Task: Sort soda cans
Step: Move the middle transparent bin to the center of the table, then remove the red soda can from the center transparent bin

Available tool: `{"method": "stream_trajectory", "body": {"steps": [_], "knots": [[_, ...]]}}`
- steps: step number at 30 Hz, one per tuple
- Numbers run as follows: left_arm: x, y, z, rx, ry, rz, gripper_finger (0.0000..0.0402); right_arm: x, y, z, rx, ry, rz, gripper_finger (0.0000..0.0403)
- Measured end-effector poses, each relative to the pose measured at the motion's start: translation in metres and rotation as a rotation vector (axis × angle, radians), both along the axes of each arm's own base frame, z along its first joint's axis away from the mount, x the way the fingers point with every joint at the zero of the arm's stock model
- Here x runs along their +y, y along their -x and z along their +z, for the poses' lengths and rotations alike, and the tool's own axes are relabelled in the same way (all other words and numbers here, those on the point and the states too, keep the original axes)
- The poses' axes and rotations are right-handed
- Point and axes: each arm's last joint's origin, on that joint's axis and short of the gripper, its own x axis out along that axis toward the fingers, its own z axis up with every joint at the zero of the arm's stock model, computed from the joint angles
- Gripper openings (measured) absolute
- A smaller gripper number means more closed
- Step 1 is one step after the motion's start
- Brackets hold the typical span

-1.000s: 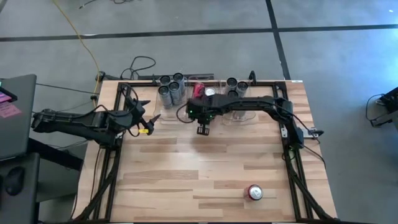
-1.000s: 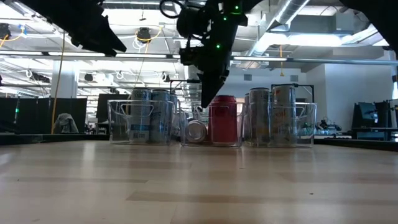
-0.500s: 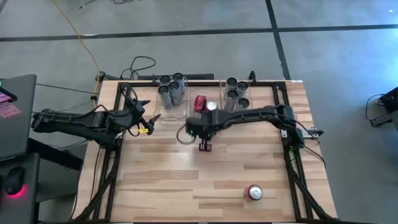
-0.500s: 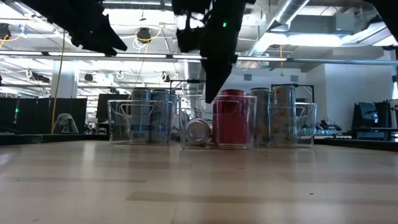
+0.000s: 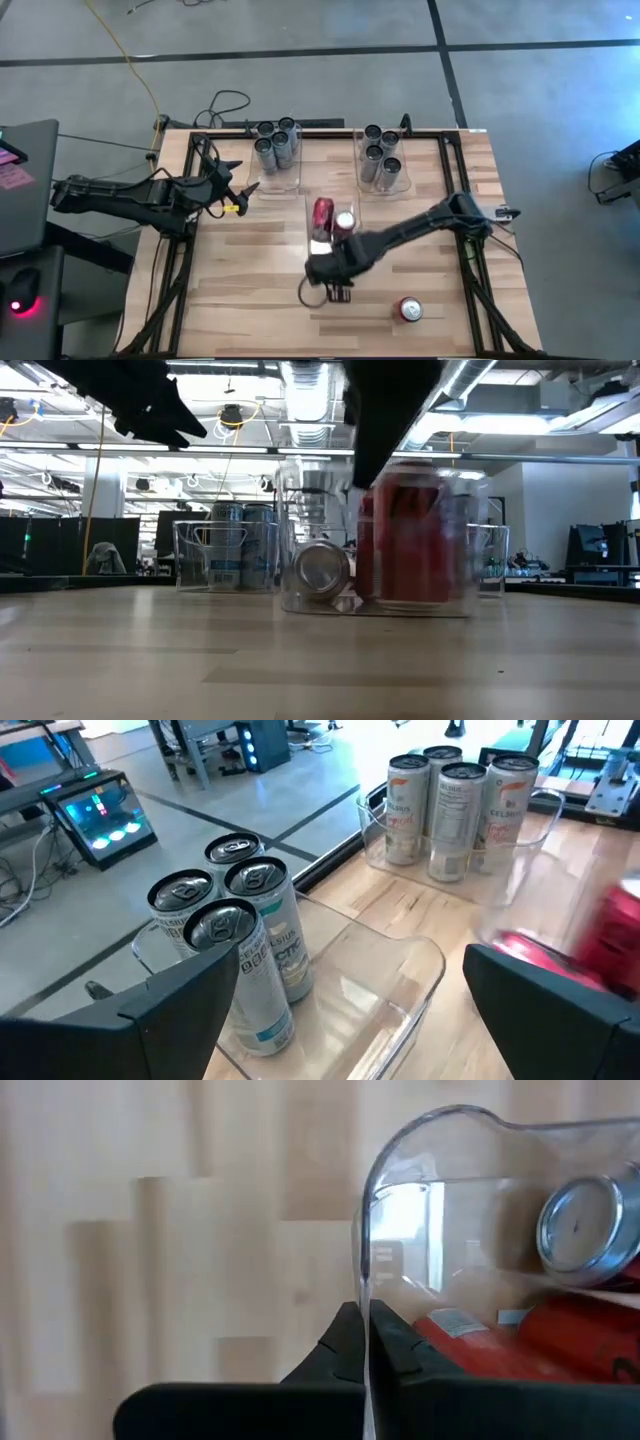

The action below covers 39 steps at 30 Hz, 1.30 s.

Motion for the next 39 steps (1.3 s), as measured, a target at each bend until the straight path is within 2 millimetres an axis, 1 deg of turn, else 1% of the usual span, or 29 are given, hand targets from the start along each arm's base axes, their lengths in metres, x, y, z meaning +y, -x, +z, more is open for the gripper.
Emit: {"method": "stream_trajectory", "body": {"steps": [3, 5, 7, 10, 14, 18, 22, 27, 29, 32, 35, 39], "knots": [[0.0, -0.001, 0.001, -0.025, 0.016, -0.004, 0.038, 0.02, 0.004, 0.011, -0.032, -0.016, 0.057, 0.0026], [-0.001, -0.001, 0.001, -0.035, 0.029, -0.02, 0.038, 0.028, 0.005, 0.019, -0.066, -0.028, 0.077, 0.0047], [-0.001, -0.002, 0.002, -0.04, 0.036, -0.033, 0.038, 0.031, 0.005, 0.027, -0.098, -0.037, 0.082, 0.0071], [-0.001, -0.002, 0.002, -0.04, 0.038, -0.039, 0.038, 0.027, 0.003, 0.033, -0.121, -0.022, 0.067, 0.0111], [-0.001, -0.002, 0.002, -0.03, 0.028, -0.045, 0.038, 0.018, 0.0, 0.033, -0.119, -0.002, 0.027, 0.0165], [-0.001, -0.002, 0.001, -0.018, 0.021, -0.048, 0.038, 0.002, -0.001, 0.035, -0.084, -0.009, -0.079, 0.0215], [-0.001, -0.002, 0.001, -0.013, 0.016, -0.05, 0.038, -0.018, 0.008, 0.045, -0.039, 0.033, -0.21, 0.0256], [-0.001, -0.002, 0.001, -0.015, 0.018, -0.049, 0.038, -0.04, 0.022, 0.05, 0.084, 0.058, -0.4, 0.0288], [-0.001, -0.002, 0.001, -0.015, 0.018, -0.049, 0.038, -0.048, 0.024, 0.05, 0.129, 0.026, -0.505, 0.03], [-0.001, -0.002, 0.001, -0.015, 0.018, -0.049, 0.038, -0.057, 0.022, 0.05, 0.181, -0.087, -0.638, 0.0322], [-0.001, -0.001, 0.001, -0.016, 0.018, -0.05, 0.038, -0.063, 0.018, 0.05, 0.21, -0.196, -0.695, 0.035], [-0.001, -0.001, 0.001, 0.002, 0.002, -0.056, 0.038, -0.067, 0.017, 0.05, 0.22, -0.215, -0.767, 0.0389]]}}
